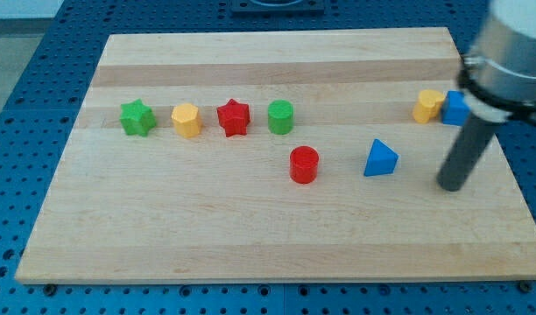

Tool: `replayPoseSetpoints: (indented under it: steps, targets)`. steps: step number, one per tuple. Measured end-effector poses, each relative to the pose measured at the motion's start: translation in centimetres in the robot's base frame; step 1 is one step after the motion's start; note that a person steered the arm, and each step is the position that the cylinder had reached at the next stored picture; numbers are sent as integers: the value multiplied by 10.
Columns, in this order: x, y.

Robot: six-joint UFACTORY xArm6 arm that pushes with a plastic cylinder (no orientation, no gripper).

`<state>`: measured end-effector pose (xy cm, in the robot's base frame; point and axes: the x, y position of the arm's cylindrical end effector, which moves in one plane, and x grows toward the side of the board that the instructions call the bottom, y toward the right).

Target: Push the triangle into the red circle

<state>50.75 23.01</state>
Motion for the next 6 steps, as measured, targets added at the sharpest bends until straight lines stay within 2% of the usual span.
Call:
replayPoseSetpoints:
  steps: [1, 4, 6]
  targets:
    - [-26, -2]
    - [-34, -140]
    - [-39, -140]
